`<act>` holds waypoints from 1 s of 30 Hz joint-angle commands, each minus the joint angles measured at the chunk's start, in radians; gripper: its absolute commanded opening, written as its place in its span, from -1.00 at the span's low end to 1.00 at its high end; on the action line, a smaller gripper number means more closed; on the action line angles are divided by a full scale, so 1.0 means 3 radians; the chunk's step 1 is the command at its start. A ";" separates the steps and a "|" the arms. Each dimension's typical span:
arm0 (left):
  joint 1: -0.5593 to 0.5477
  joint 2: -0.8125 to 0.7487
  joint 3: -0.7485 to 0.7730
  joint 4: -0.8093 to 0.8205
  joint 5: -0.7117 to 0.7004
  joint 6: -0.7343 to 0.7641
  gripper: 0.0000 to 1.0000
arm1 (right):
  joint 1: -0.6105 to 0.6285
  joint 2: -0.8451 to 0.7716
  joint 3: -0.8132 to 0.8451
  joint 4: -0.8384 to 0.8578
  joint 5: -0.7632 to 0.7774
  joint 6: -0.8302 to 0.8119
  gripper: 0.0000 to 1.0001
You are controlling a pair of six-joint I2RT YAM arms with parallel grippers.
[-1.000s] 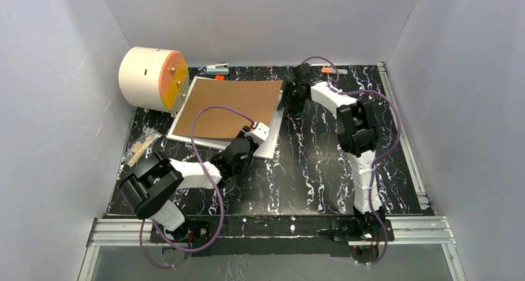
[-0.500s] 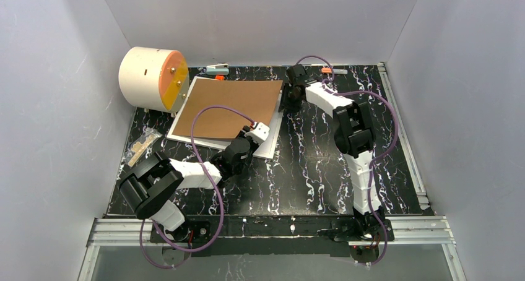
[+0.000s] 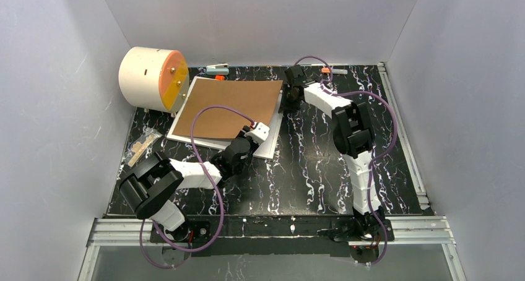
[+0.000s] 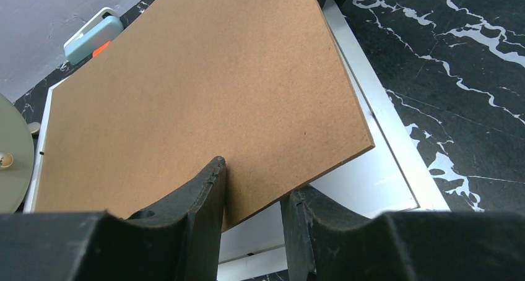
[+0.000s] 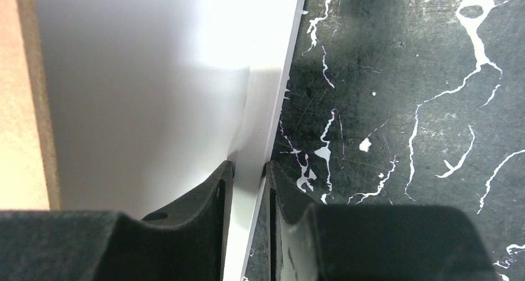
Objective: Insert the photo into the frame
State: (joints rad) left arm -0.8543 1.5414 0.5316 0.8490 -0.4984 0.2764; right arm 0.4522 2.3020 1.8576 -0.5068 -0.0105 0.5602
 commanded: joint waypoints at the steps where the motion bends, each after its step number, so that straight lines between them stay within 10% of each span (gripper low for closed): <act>1: 0.0116 -0.0040 -0.0110 -0.0248 -0.0284 -0.0446 -0.64 | -0.0051 0.0124 -0.0020 -0.0232 0.0082 0.0087 -0.40; 10: 0.0115 -0.0040 -0.0106 -0.0248 -0.0287 -0.0444 -0.64 | -0.0121 0.0198 0.0028 -0.0268 -0.0094 0.0209 0.01; 30: 0.0117 -0.0035 -0.0121 -0.0248 -0.0269 -0.0459 -0.64 | -0.0122 0.0211 0.0056 -0.0370 -0.0011 0.0238 -0.67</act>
State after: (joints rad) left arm -0.8543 1.5414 0.5308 0.8494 -0.4984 0.2760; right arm 0.4240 2.3177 1.8797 -0.5293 -0.0696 0.6373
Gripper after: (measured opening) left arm 0.323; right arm 0.303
